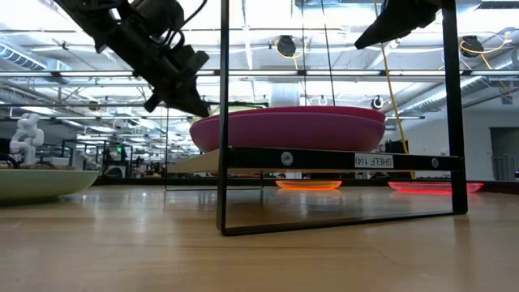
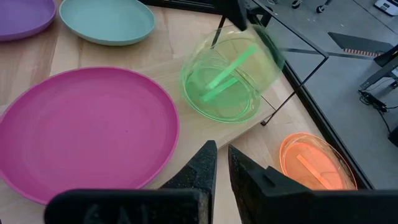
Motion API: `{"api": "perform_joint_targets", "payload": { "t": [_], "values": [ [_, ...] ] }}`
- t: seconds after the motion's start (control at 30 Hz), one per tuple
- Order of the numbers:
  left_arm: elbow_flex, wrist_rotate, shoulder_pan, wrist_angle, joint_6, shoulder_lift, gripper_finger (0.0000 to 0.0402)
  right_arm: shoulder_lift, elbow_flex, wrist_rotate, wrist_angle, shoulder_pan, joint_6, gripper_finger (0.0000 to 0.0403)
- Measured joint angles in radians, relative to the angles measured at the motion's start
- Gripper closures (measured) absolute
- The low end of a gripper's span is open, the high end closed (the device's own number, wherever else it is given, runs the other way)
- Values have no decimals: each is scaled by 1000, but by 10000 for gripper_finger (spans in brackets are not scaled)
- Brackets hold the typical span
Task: Place and stack plates onto a shelf
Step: Stack the yellow green plate on the yellow green plate on the shelf
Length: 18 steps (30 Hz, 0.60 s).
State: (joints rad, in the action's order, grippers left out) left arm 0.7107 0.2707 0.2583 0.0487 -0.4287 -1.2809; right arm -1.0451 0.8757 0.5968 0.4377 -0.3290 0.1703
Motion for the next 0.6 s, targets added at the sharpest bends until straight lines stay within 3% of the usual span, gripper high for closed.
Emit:
{"api": "perform_joint_targets", "payload": {
  "t": [0.6],
  "values": [
    [-1, 16, 10, 0, -4, -37, 399, 0, 0, 0, 0, 0, 0, 376]
  ]
}}
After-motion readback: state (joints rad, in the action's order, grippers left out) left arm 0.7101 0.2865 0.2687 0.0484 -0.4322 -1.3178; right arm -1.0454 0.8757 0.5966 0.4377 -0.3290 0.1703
